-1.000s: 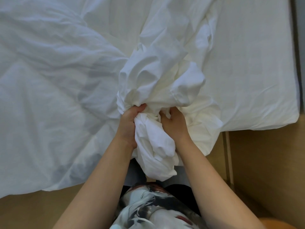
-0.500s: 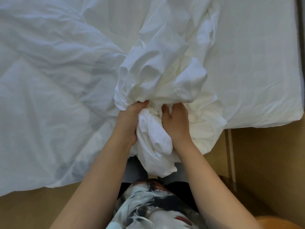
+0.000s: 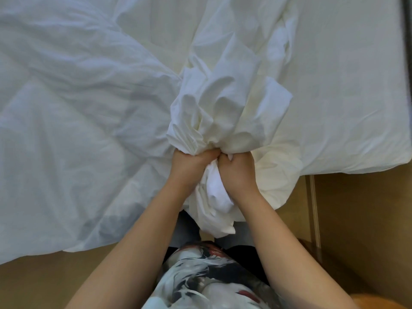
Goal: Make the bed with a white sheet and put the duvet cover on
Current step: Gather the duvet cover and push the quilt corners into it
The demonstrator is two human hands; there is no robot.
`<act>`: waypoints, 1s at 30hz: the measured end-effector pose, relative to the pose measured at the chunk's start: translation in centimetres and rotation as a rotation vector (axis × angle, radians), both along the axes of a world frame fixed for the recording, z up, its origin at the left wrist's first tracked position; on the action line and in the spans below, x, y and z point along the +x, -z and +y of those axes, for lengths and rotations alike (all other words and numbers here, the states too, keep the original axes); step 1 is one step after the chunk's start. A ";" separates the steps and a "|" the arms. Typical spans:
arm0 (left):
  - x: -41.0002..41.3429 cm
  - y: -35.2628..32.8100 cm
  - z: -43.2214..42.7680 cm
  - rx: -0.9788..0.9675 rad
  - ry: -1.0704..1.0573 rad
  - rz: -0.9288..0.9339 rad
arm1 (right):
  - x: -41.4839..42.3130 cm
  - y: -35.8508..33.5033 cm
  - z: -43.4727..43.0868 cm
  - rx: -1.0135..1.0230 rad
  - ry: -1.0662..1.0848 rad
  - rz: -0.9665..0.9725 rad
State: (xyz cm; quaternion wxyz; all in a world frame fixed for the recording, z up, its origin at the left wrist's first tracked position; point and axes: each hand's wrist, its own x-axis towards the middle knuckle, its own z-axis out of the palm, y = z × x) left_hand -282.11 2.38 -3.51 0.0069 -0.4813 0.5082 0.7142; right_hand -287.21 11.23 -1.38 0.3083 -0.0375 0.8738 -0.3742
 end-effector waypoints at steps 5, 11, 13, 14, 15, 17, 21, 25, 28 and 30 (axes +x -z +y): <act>0.0 0.7 -0.6 0.212 -0.064 -0.057 | -0.8 0.5 -0.2 0.015 -0.028 -0.103; 0.0 0.3 -1.6 0.258 -0.074 0.048 | -1.8 1.0 -1.2 0.046 -0.085 -0.205; -0.6 0.1 -1.3 0.217 -0.087 0.072 | -2.0 0.6 -1.0 0.038 -0.048 -0.142; -1.1 -0.3 -1.0 0.185 -0.090 0.091 | -2.1 0.2 -0.8 0.013 -0.024 -0.089; -1.7 -0.9 -0.6 0.145 -0.085 0.114 | -2.3 -0.3 -0.4 -0.020 0.013 -0.042; -3.3 -2.2 0.4 0.050 -0.057 0.159 | -3.2 -1.7 0.5 -0.107 0.081 0.048; -7.4 -6.2 2.8 -0.005 -0.092 0.220 | -6.7 -5.3 2.7 -0.240 0.142 0.165; -13.3 -11.1 8.2 0.043 0.041 0.299 | -12.0 -10.8 8.7 -0.355 0.253 0.252; -19.3 -14.6 15.2 0.110 0.186 0.386 | -16.8 -14.8 16.5 -0.431 0.374 0.369; -22.7 -16.0 19.7 0.154 0.263 0.406 | -19.3 -15.9 21.7 -0.428 0.446 0.374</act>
